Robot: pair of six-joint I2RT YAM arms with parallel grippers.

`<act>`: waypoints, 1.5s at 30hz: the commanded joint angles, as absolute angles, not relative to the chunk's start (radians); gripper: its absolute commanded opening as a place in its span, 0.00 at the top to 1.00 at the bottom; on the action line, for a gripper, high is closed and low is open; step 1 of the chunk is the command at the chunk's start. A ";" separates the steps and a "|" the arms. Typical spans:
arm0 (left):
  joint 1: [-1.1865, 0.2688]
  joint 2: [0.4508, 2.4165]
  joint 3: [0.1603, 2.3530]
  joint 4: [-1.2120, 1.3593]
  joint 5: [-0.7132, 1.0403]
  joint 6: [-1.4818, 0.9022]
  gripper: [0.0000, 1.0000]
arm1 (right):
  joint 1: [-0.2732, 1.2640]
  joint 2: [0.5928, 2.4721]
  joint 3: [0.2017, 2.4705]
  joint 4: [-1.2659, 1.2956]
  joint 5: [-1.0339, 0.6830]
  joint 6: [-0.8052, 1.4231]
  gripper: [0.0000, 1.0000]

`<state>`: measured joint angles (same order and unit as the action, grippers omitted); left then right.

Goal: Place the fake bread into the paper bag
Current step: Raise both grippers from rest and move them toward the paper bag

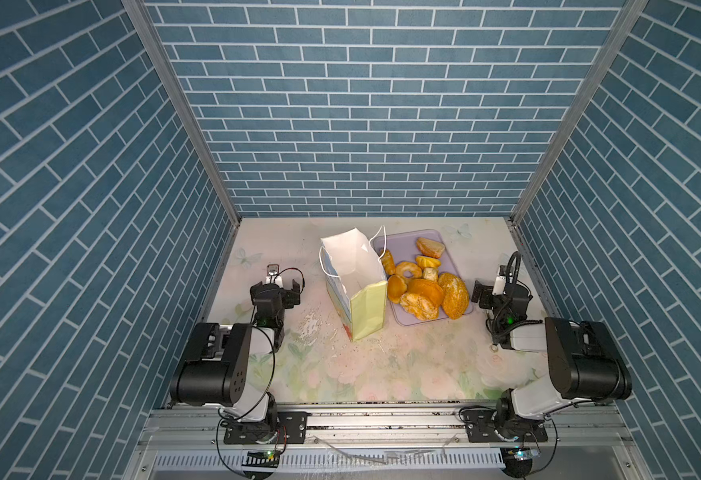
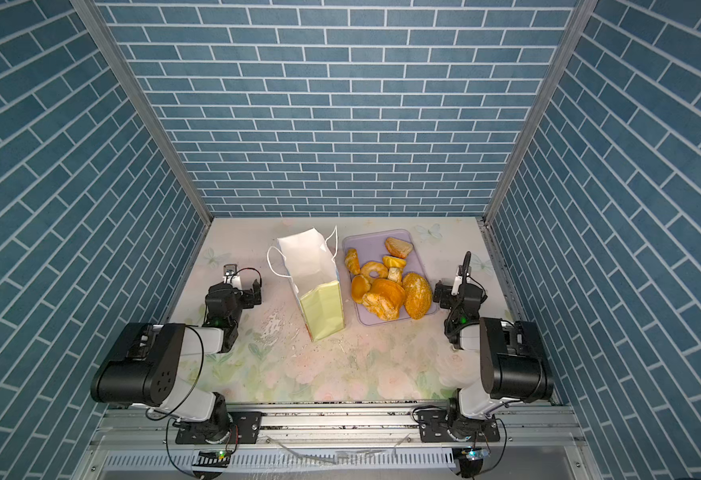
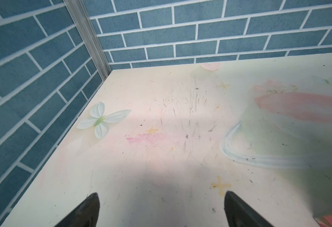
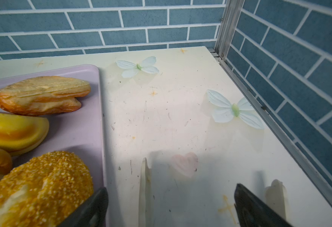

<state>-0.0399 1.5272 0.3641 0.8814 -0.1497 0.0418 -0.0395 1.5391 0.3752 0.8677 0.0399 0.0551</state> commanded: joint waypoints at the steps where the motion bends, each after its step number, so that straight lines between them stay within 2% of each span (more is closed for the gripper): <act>1: -0.045 1.529 0.374 0.890 -0.156 0.051 0.01 | -0.041 1.543 0.392 0.873 0.031 0.050 0.01; 34: -0.045 1.529 0.377 0.885 -0.141 0.054 0.00 | -0.041 1.532 0.377 0.895 0.027 0.044 0.01; 40: 0.016 1.367 0.393 0.721 -0.128 -0.020 0.00 | -0.041 1.335 0.284 0.900 0.068 0.059 0.01; 45: 0.037 1.141 0.467 0.424 -0.093 -0.098 0.00 | -0.041 1.103 0.363 0.586 0.061 0.087 0.03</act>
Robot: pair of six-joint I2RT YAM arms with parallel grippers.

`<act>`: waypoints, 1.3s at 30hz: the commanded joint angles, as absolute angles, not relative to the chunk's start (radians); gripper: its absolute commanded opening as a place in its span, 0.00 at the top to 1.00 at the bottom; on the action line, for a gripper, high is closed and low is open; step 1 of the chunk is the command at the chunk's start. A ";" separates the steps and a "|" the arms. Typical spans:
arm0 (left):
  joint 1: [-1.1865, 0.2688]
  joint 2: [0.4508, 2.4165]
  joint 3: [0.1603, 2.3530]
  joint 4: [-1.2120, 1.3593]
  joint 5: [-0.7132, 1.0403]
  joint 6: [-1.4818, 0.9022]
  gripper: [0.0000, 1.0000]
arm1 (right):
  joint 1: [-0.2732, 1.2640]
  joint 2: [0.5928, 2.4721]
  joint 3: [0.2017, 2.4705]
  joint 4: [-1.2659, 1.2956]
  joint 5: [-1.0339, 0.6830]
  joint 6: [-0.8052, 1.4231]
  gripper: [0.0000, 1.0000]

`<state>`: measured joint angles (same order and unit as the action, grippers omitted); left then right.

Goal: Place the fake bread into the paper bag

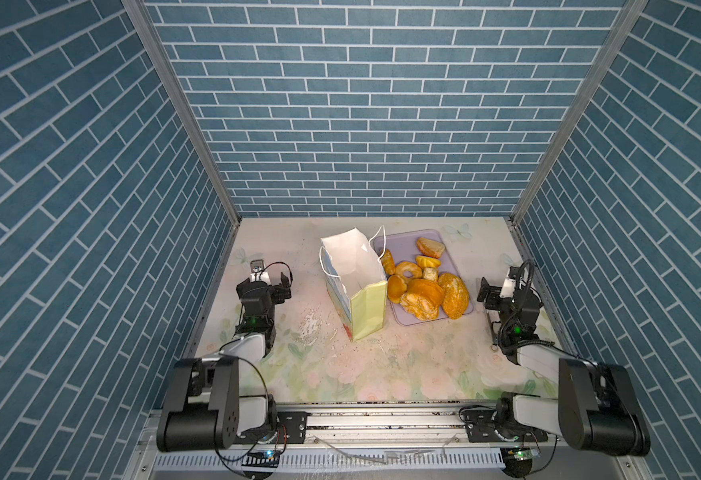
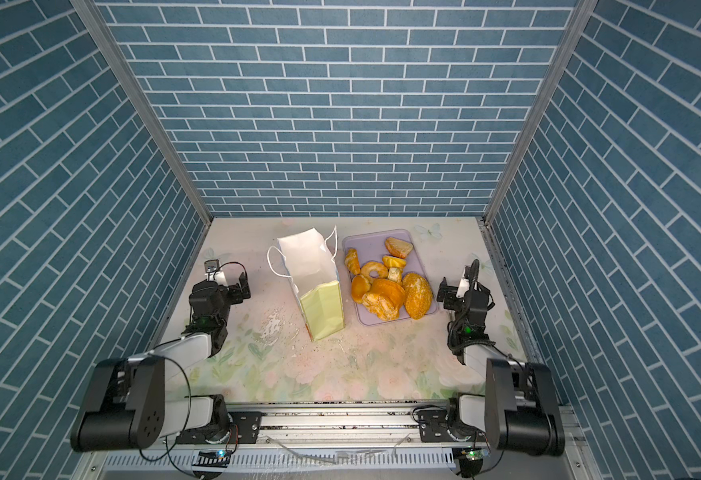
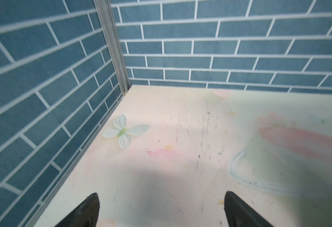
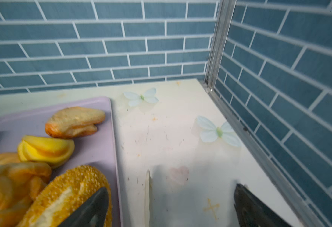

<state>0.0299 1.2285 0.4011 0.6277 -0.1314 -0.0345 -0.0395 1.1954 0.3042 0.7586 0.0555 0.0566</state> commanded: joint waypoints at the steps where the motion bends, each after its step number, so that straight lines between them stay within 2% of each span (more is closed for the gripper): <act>1: 0.037 1.106 0.498 0.344 -0.069 -0.109 0.00 | -0.040 1.070 0.387 0.523 0.057 0.099 0.04; 6: 0.037 0.977 0.693 -0.092 0.059 -0.107 0.00 | -0.040 0.939 0.527 0.154 0.042 0.179 0.07; 11: 0.037 0.927 0.877 -0.353 0.115 -0.149 0.00 | -0.039 0.898 0.653 -0.109 0.001 0.240 0.10; 17: 0.033 0.959 1.087 -0.550 0.231 -0.253 0.03 | -0.025 0.957 0.870 -0.380 -0.080 0.261 0.16; 21: -0.012 0.979 1.221 -0.651 0.218 -0.294 0.09 | 0.001 1.029 1.019 -0.530 -0.164 0.262 0.21; 26: -0.147 1.024 1.388 -0.750 0.147 -0.291 0.09 | 0.089 1.111 1.171 -0.660 -0.167 0.259 0.22; 34: -0.347 1.159 1.639 -0.934 0.016 -0.274 0.10 | 0.261 1.210 1.339 -0.750 -0.187 0.242 0.22; 39: -0.431 1.236 1.718 -1.006 -0.015 -0.282 0.13 | 0.366 1.277 1.426 -0.796 -0.146 0.230 0.22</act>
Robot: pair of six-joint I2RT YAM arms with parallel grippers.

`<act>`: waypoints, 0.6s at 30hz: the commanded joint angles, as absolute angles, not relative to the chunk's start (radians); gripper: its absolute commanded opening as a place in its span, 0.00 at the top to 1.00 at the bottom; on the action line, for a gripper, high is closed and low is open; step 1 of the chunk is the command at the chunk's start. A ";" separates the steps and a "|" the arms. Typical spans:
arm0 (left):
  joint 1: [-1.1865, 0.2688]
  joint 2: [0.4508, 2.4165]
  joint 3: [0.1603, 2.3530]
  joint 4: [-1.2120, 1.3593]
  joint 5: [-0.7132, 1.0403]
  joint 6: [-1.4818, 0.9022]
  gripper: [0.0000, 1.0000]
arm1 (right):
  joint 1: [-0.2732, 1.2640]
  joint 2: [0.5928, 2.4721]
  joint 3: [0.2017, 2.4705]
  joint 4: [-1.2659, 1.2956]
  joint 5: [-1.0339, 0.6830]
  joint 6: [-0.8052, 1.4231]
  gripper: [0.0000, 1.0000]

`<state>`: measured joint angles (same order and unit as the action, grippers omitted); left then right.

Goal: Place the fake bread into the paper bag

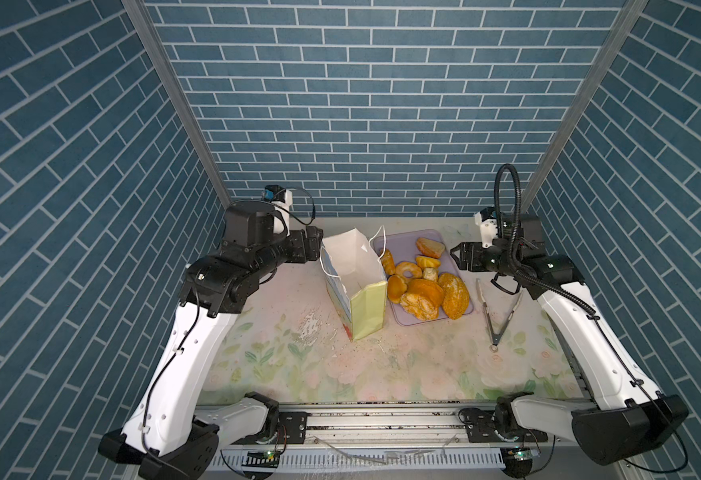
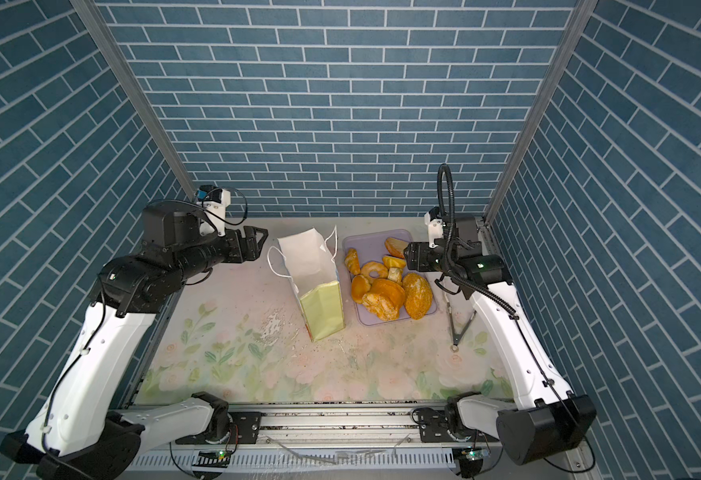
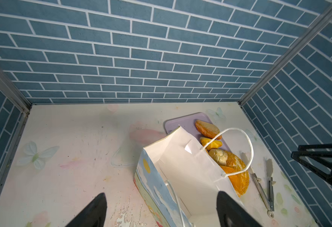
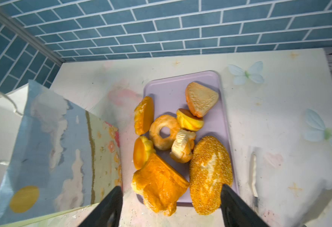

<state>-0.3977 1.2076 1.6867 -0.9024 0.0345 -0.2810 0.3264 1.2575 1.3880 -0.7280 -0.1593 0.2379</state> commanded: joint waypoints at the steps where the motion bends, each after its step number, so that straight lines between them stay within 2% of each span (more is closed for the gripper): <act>1: -0.445 1.253 1.727 -1.026 -0.030 -0.284 0.15 | 0.387 1.286 1.435 -0.800 -0.142 0.230 0.22; 7: -0.491 1.318 1.731 -1.086 -0.057 -0.306 0.27 | 0.477 1.330 1.486 -0.824 -0.130 0.227 0.22; 10: -0.494 1.324 1.710 -1.076 -0.030 -0.327 0.39 | 0.516 1.348 1.509 -0.833 -0.127 0.218 0.23; 14: -0.485 1.324 1.648 -1.007 0.027 -0.362 0.60 | 0.548 1.374 1.523 -0.835 -0.125 0.218 0.23; 18: -0.452 1.367 1.688 -1.020 0.067 -0.356 0.80 | 0.581 1.393 1.545 -0.833 -0.130 0.225 0.24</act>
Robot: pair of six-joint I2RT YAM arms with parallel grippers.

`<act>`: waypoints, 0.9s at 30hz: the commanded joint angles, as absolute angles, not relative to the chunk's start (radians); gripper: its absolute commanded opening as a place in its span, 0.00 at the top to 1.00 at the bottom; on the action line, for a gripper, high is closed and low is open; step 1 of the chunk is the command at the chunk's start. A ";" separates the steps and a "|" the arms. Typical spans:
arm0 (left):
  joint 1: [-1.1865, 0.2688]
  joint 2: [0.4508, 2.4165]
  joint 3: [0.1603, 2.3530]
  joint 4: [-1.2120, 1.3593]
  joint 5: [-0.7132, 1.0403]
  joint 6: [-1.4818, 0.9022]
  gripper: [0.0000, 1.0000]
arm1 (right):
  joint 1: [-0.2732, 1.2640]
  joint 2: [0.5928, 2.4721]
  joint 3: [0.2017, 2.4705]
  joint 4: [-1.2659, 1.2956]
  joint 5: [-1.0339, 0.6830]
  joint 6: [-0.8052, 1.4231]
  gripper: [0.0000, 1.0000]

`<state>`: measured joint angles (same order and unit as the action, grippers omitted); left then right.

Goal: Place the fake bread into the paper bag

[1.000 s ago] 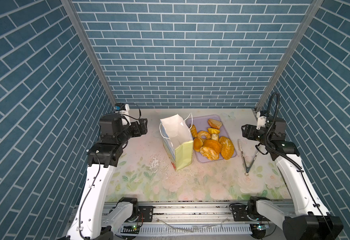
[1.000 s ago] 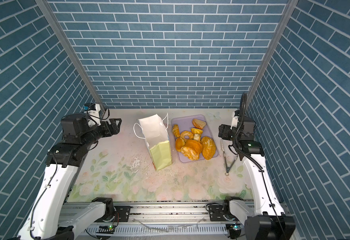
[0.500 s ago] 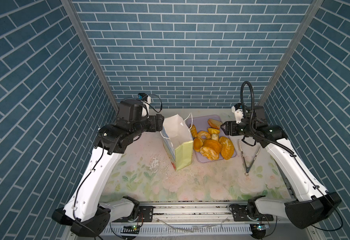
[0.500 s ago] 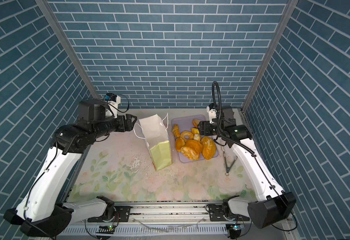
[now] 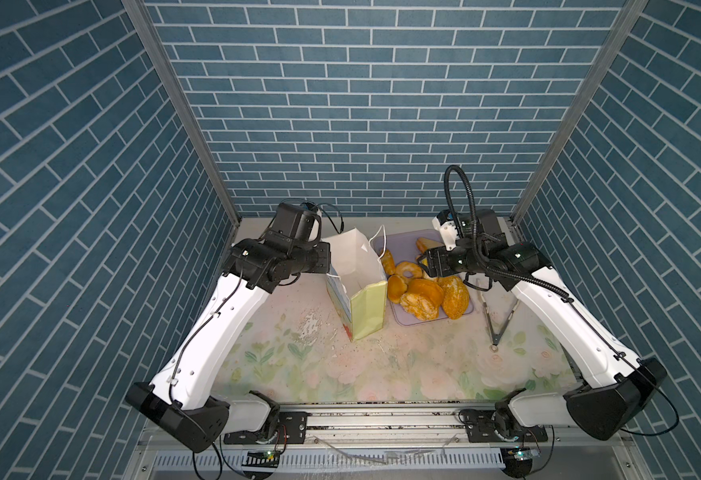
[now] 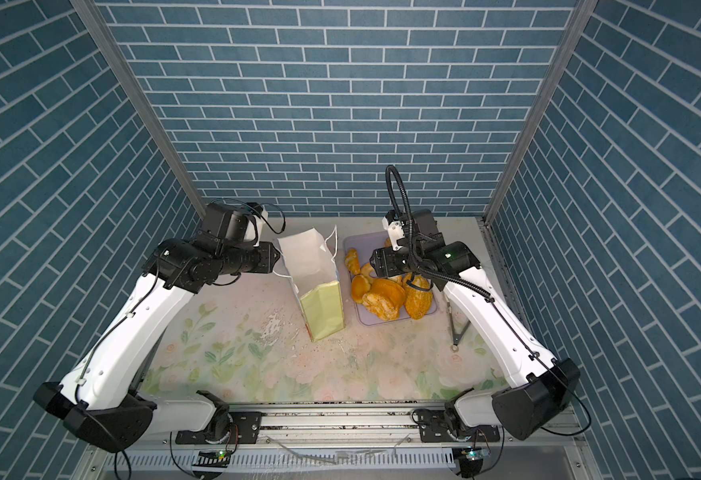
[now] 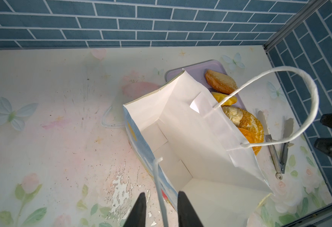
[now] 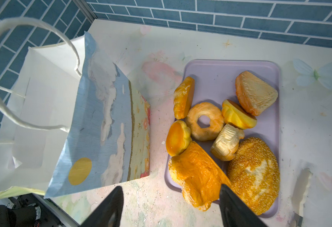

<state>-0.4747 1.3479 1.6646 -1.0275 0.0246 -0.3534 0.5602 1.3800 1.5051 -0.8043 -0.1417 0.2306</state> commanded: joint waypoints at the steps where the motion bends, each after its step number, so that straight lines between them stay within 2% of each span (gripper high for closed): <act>1: -0.436 1.376 1.700 -1.024 0.088 -0.350 0.82 | 0.591 1.396 1.551 -0.833 -0.130 0.226 0.24; 4: -0.382 1.395 1.728 -1.031 0.146 -0.331 0.92 | 0.615 1.401 1.566 -0.827 -0.121 0.227 0.26; 8: -0.351 1.454 1.799 -1.040 0.188 -0.273 1.00 | 0.647 1.421 1.600 -0.821 -0.130 0.250 0.27; 14: -0.345 1.583 1.938 -1.076 0.212 -0.201 1.00 | 0.682 1.458 1.644 -0.828 -0.110 0.257 0.27; 22: -0.317 1.594 1.889 -1.035 0.225 -0.208 0.99 | 0.681 1.459 1.633 -0.828 -0.094 0.285 0.27; 27: -0.286 1.573 1.878 -1.030 0.217 -0.222 0.86 | 0.681 1.474 1.682 -0.848 -0.081 0.321 0.27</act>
